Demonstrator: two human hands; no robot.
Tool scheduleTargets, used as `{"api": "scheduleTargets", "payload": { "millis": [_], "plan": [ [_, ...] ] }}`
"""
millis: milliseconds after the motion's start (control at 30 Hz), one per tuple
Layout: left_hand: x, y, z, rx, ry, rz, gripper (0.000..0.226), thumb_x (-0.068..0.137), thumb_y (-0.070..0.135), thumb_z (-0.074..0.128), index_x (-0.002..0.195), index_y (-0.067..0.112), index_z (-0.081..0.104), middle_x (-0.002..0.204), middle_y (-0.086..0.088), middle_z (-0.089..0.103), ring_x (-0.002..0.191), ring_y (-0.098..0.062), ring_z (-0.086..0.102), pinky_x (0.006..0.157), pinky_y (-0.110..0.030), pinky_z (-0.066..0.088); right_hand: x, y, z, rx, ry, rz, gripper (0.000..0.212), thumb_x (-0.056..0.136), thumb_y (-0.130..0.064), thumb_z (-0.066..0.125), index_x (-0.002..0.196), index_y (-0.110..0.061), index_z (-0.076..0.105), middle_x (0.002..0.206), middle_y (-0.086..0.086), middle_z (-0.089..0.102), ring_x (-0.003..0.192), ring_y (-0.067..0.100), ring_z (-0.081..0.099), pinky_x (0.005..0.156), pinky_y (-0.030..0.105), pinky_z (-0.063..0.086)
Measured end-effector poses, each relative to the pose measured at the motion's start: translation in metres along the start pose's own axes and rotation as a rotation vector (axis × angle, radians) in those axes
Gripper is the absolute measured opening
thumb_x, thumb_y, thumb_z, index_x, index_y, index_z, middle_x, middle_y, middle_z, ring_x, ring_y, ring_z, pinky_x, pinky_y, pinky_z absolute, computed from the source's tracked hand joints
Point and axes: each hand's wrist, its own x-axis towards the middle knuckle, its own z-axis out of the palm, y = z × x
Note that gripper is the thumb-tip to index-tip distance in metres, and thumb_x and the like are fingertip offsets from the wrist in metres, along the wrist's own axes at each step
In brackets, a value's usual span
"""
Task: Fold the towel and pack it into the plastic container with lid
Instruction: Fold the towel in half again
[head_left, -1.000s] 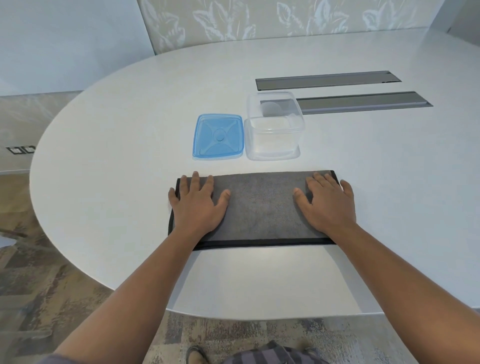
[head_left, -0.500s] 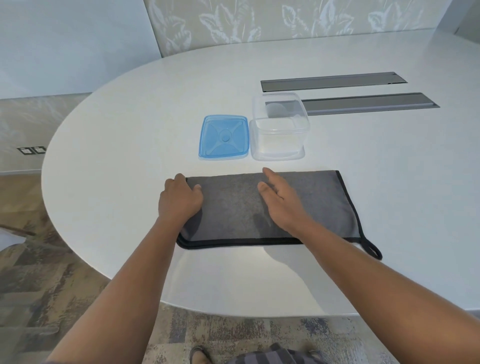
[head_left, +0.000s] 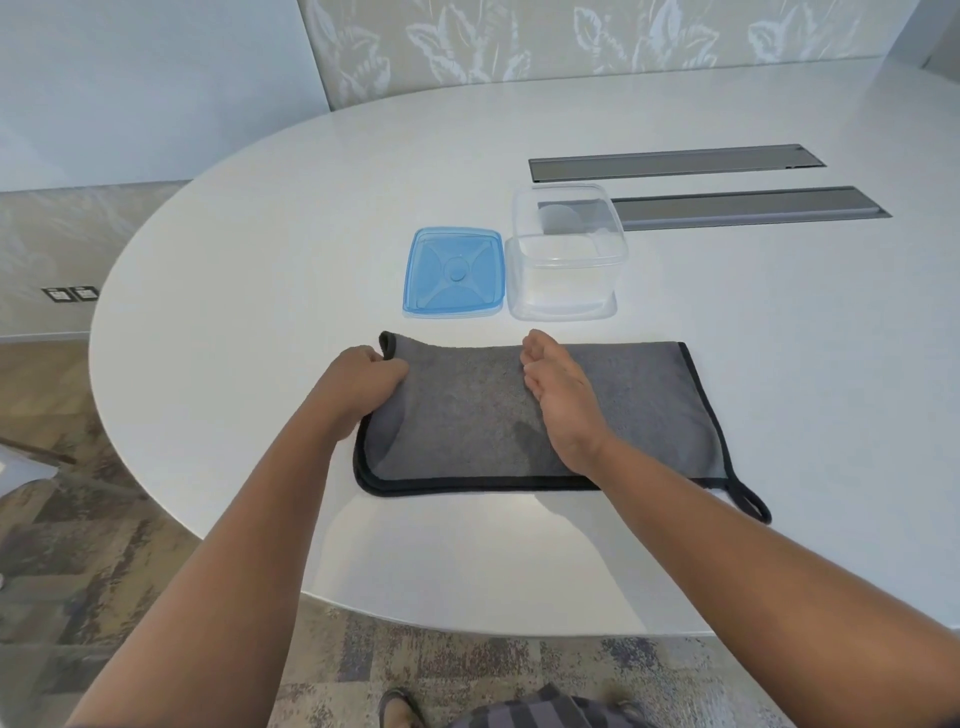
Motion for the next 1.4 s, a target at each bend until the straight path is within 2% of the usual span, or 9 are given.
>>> {"api": "scheduleTargets", "payload": {
  "millis": [200, 333, 400, 467, 600, 767, 1000, 1233, 1400],
  "plan": [
    [-0.032, 0.056, 0.011, -0.34, -0.142, 0.185, 0.015, 0.096, 0.018, 0.061, 0.108, 0.009, 0.056, 0.084, -0.006, 0.062, 0.056, -0.012, 0.06, 0.048, -0.023, 0.047, -0.004, -0.03, -0.011, 0.033, -0.022, 0.108, 0.028, 0.1, -0.02, 0.06, 0.127, -0.014, 0.064, 0.127, 0.008, 0.068, 0.105, 0.019, 0.068, 0.094, 0.037, 0.056],
    [-0.053, 0.089, 0.042, -0.555, -0.372, 0.28, 0.02, 0.097, 0.024, 0.069, 0.106, 0.015, 0.054, 0.086, -0.01, 0.066, 0.068, -0.023, 0.067, 0.064, -0.03, 0.055, -0.011, -0.057, -0.025, 0.233, -0.239, 0.165, 0.051, 0.096, -0.056, 0.057, 0.127, -0.017, 0.067, 0.108, 0.002, 0.073, 0.089, 0.019, 0.071, 0.079, 0.038, 0.058],
    [-0.06, 0.096, 0.057, -0.595, -0.431, 0.311, 0.011, 0.099, 0.02, 0.065, 0.105, 0.016, 0.057, 0.086, -0.008, 0.069, 0.071, -0.02, 0.068, 0.066, -0.028, 0.057, -0.012, -0.065, -0.033, 0.348, -0.303, 0.134, 0.04, 0.097, -0.047, 0.061, 0.12, -0.017, 0.072, 0.102, 0.005, 0.076, 0.089, 0.019, 0.072, 0.089, 0.04, 0.057],
    [-0.06, 0.089, 0.07, -0.615, -0.319, 0.402, 0.005, 0.098, 0.019, 0.064, 0.102, 0.018, 0.061, 0.09, -0.002, 0.07, 0.08, -0.018, 0.067, 0.072, -0.03, 0.056, -0.01, -0.068, -0.04, 0.331, -0.254, 0.117, 0.03, 0.097, -0.02, 0.065, 0.123, -0.006, 0.069, 0.113, 0.02, 0.074, 0.098, 0.028, 0.071, 0.1, 0.046, 0.055],
    [-0.062, 0.047, 0.093, -0.27, 0.007, 0.716, 0.048, 0.08, 0.054, 0.068, 0.12, 0.03, 0.057, 0.122, 0.019, 0.059, 0.117, -0.008, 0.052, 0.099, -0.028, 0.043, -0.003, -0.066, -0.064, 0.075, -0.024, 0.13, 0.027, 0.094, 0.006, 0.056, 0.117, -0.003, 0.069, 0.112, 0.022, 0.074, 0.099, 0.034, 0.072, 0.097, 0.05, 0.057],
    [-0.068, 0.012, 0.112, 0.392, -0.033, 0.946, 0.108, 0.067, 0.079, 0.068, 0.157, 0.037, 0.025, 0.163, 0.008, 0.025, 0.154, -0.019, 0.015, 0.124, -0.042, 0.015, 0.005, -0.068, -0.096, -0.055, 0.152, 0.174, 0.024, 0.092, 0.008, 0.053, 0.101, -0.006, 0.07, 0.104, 0.022, 0.073, 0.086, 0.03, 0.071, 0.083, 0.044, 0.061],
    [-0.069, 0.0, 0.136, 0.428, -0.073, 0.949, 0.07, 0.086, 0.048, 0.058, 0.15, 0.026, 0.042, 0.165, 0.003, 0.03, 0.156, -0.022, 0.016, 0.123, -0.048, 0.024, 0.015, -0.065, -0.132, -0.3, 0.165, 0.237, 0.031, 0.09, 0.005, 0.054, 0.117, 0.0, 0.067, 0.115, 0.023, 0.072, 0.105, 0.039, 0.07, 0.096, 0.053, 0.056],
    [-0.075, 0.008, 0.147, 0.291, -0.148, 0.745, 0.07, 0.082, 0.0, 0.057, 0.149, 0.016, 0.046, 0.168, -0.002, 0.024, 0.156, -0.023, 0.013, 0.127, -0.041, 0.019, 0.015, -0.057, -0.139, -0.356, 0.164, 0.278, 0.022, 0.098, -0.004, 0.053, 0.113, -0.01, 0.067, 0.113, 0.014, 0.071, 0.105, 0.033, 0.069, 0.098, 0.049, 0.055],
    [-0.068, 0.006, 0.14, 0.404, -0.183, 0.744, 0.073, 0.089, -0.006, 0.048, 0.155, 0.023, 0.039, 0.171, 0.0, 0.016, 0.158, -0.024, 0.004, 0.128, -0.036, 0.012, 0.014, -0.041, -0.136, -0.331, 0.213, 0.269, 0.021, 0.102, -0.009, 0.051, 0.115, -0.017, 0.065, 0.115, 0.008, 0.069, 0.103, 0.027, 0.067, 0.095, 0.045, 0.056]
  ]
}}
